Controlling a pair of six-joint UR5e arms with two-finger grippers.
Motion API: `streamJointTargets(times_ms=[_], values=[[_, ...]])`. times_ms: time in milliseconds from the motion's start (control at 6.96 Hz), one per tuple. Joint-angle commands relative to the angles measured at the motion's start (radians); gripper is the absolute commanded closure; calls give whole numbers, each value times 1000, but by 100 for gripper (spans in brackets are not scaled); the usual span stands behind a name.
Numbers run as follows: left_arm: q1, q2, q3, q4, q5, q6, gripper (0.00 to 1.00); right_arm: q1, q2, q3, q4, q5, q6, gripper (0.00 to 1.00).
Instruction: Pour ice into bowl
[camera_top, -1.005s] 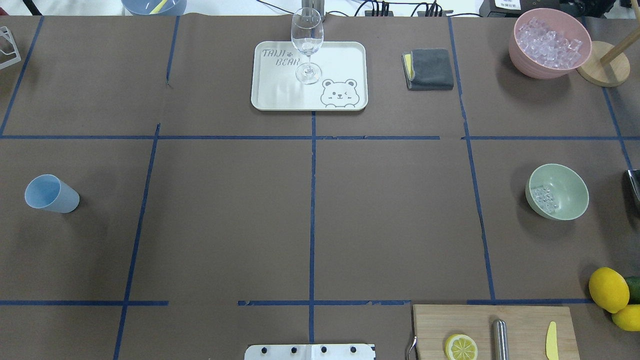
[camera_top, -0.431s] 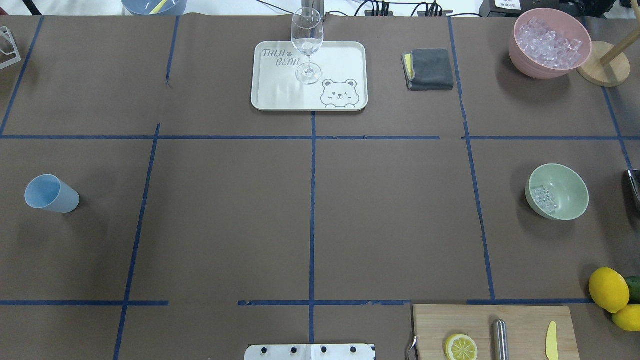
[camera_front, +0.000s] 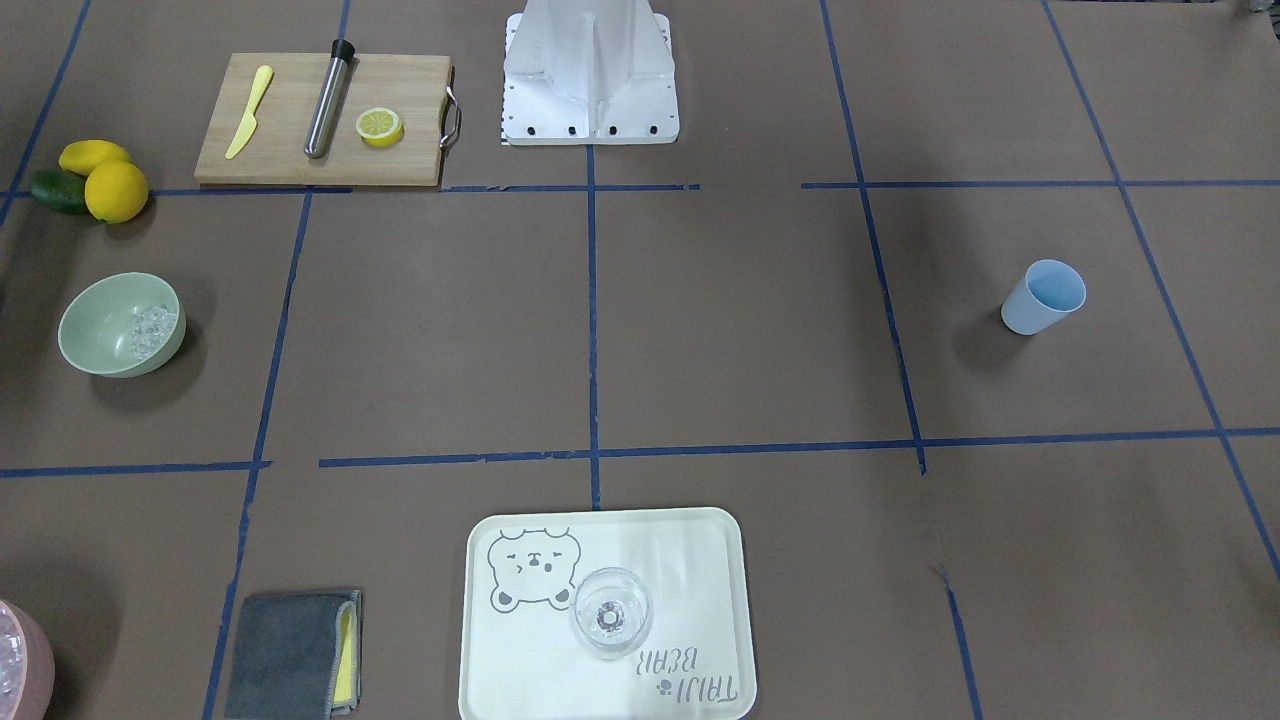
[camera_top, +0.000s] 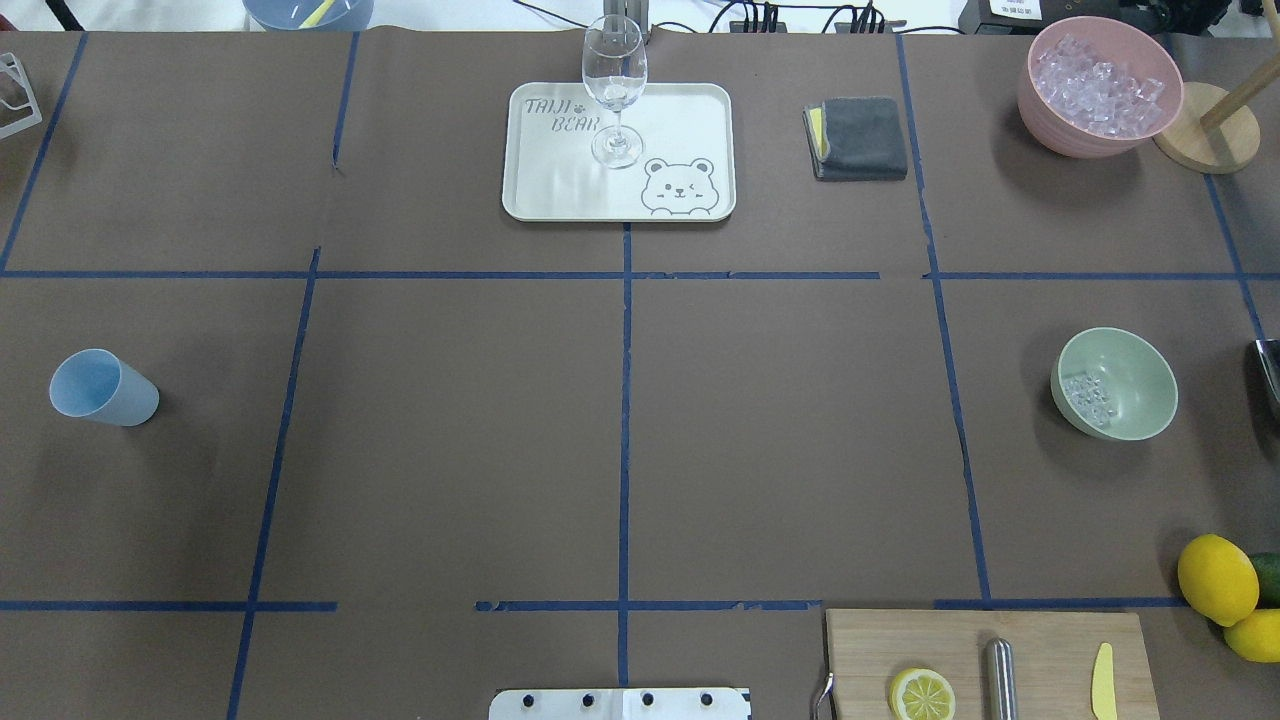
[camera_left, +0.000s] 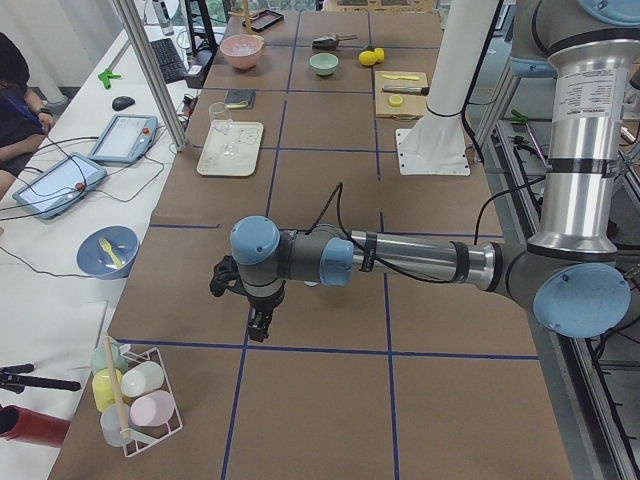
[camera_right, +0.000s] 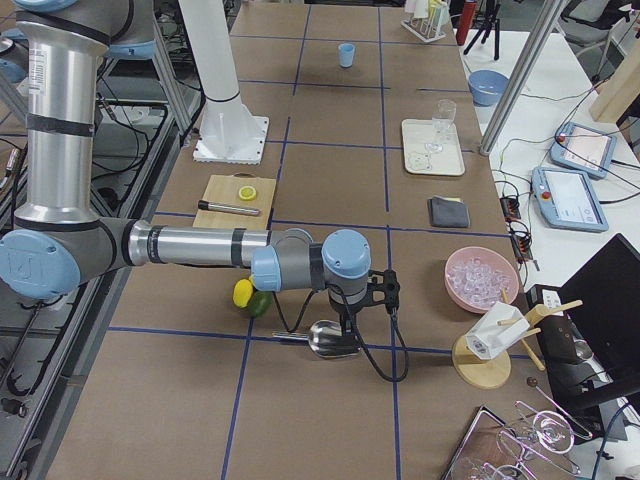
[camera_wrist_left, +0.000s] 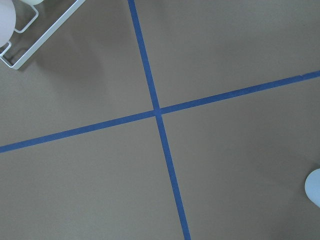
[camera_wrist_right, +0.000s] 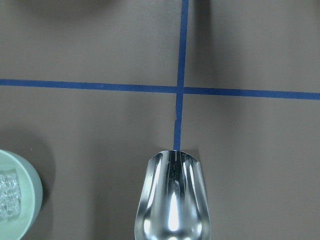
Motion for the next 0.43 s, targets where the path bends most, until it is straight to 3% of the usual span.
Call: streamJointTargets(times_ms=[0, 287], values=[[0, 0, -1, 0, 0, 0, 0, 0, 0, 0, 0, 1, 1, 0], [0, -3, -1, 0, 0, 0, 0, 0, 0, 0, 2, 1, 1, 0]])
